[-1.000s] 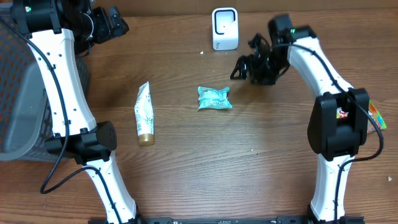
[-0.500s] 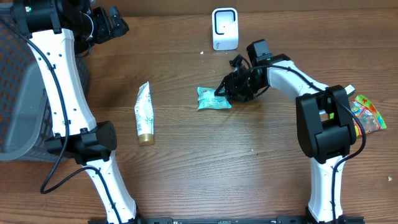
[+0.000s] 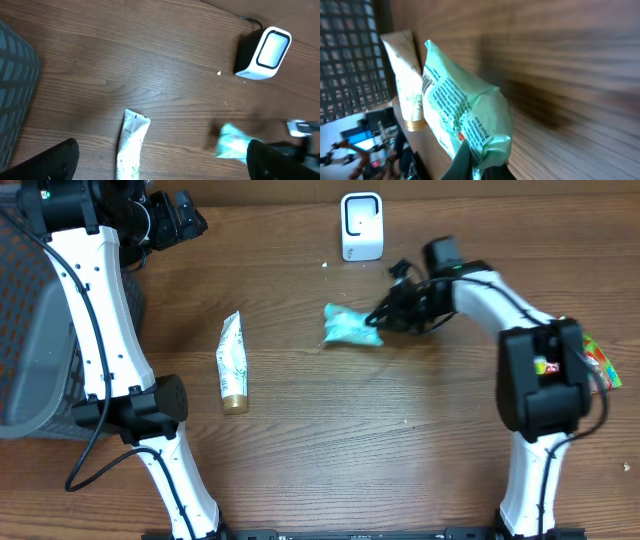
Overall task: Scan the item barcode
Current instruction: 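Raise the green packet with the right gripper to the scanner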
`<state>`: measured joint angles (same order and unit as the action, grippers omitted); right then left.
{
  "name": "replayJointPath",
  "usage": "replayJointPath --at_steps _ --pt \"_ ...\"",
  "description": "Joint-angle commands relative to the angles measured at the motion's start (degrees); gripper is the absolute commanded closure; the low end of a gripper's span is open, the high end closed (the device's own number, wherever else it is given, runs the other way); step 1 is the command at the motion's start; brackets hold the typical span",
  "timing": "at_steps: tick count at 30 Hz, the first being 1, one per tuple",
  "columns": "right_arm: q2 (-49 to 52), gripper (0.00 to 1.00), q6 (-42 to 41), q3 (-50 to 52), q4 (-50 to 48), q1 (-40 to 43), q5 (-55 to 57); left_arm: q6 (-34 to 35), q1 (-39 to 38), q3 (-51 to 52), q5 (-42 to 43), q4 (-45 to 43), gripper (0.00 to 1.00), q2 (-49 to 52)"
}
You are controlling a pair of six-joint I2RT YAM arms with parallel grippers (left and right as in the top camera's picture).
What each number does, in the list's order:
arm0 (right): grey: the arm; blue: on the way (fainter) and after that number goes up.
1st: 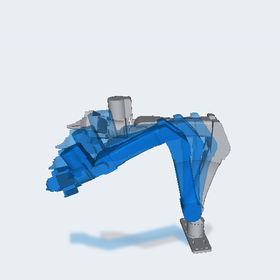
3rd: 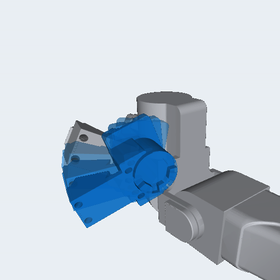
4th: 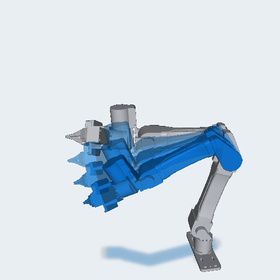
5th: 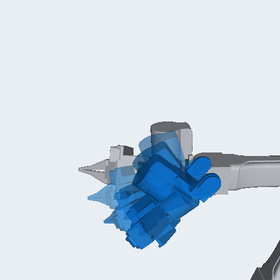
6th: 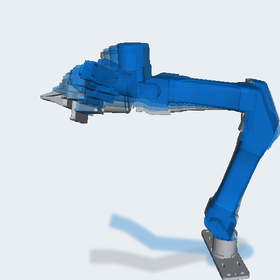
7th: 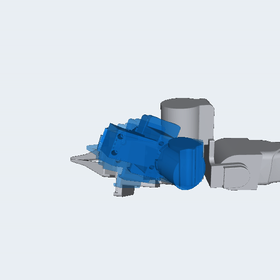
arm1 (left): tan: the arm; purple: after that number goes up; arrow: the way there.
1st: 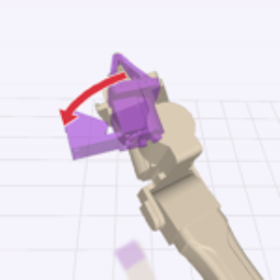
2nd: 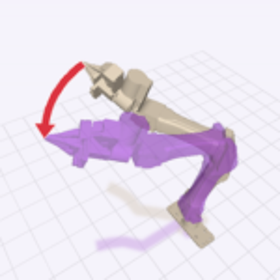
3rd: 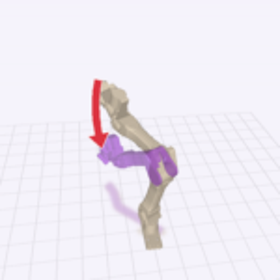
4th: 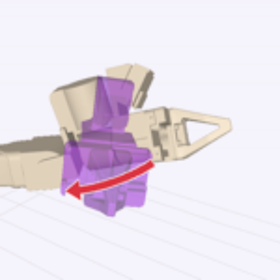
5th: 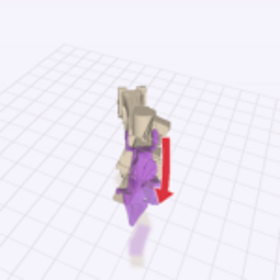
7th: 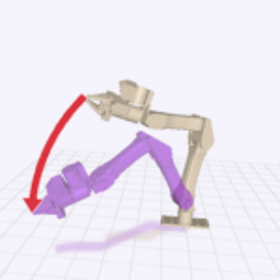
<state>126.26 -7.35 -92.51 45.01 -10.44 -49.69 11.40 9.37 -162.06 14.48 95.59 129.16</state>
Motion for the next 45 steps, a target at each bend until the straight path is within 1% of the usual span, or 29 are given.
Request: replayJointPath --at_steps 1,5,11,14,18,20,21,23,24,27,30,32,37,38,40,43,45 --pt "-11.23 0.96 8.68 -5.03 0.81 1.25 2.47 -0.7 -0.39 -0.7 -0.07 -0.07 0.0 -0.59" --pt "-18.47 0.96 12.37 -5.2 0.76 1.14 11.45 -0.7 -0.39 -0.7 -0.07 -0.07 0.0 -0.59" --pt "-27.15 0.96 12.35 -5.2 -1.09 0.59 28.7 -0.7 -0.39 -0.7 -0.07 -0.07 0.0 -0.59" --pt "-29.88 0.96 12.37 -5.2 -1.88 -0.76 35.15 -0.72 -0.39 -0.7 -0.07 -0.07 0.0 -0.59" --pt "-29.88 0.96 13.75 -5.18 -2.16 -2.78 40.79 -0.7 -0.39 -0.7 -0.07 -0.07 0.0 -0.59" --pt "-29.73 0.96 14.84 -5.18 -3.26 -4.83 48.37 -0.7 -0.39 -0.7 -0.07 -0.07 0.0 -0.59" --pt "-29.38 0.96 16.65 -5.18 -6.08 -8.04 60.02 -0.7 -0.39 -0.7 -0.07 -0.07 0.0 -0.59" --pt "-28.7 0.96 21.73 -5.18 -10.54 -11.78 71.01 -0.7 -0.39 -0.7 -0.07 -0.07 0.0 -0.59" --pt "-28.15 0.96 25.09 -5.18 -12.76 -13.31 74.84 -0.7 -0.39 -0.7 -0.07 -0.07 0.0 -0.59" --pt "-25.42 0.96 39.19 -5.18 -20.28 -17.59 84.83 -0.7 -0.39 -0.7 -0.09 -0.07 0.0 -0.59" --pt "-21.7 0.96 48.41 -5.18 -27.52 -19.89 94.18 -0.7 -0.39 -0.7 -0.07 -0.07 0.0 -0.59" --pt "-18.6 0.96 53.35 -5.18 -34.91 -20.7 99.34 -0.7 -0.39 -0.7 -0.07 -0.07 0.0 -0.59" --pt "-11.56 0.96 64.28 -5.18 -49.11 -20.44 99.58 -0.7 -0.39 -0.7 -0.07 -0.07 0.0 -0.59" --pt "-10.27 0.96 66.86 -5.18 -50.73 -20.17 99.14 -0.7 -0.39 -0.7 -0.07 -0.07 0.0 -0.59" --pt "-7.37 0.96 74.49 -5.18 -54.21 -19.74 99.14 -0.7 -0.39 -0.7 -0.07 -0.07 0.0 -0.59" --pt "-3.87 0.96 79.56 -5.18 -60.26 -19.71 98.82 -0.72 -0.39 -0.7 -0.07 -0.09 0.0 -0.59" --pt "-2.29 0.96 82.49 -5.18 -62.2 -19.71 97.85 -0.7 -0.39 -0.7 -0.09 -0.07 0.0 -0.59"
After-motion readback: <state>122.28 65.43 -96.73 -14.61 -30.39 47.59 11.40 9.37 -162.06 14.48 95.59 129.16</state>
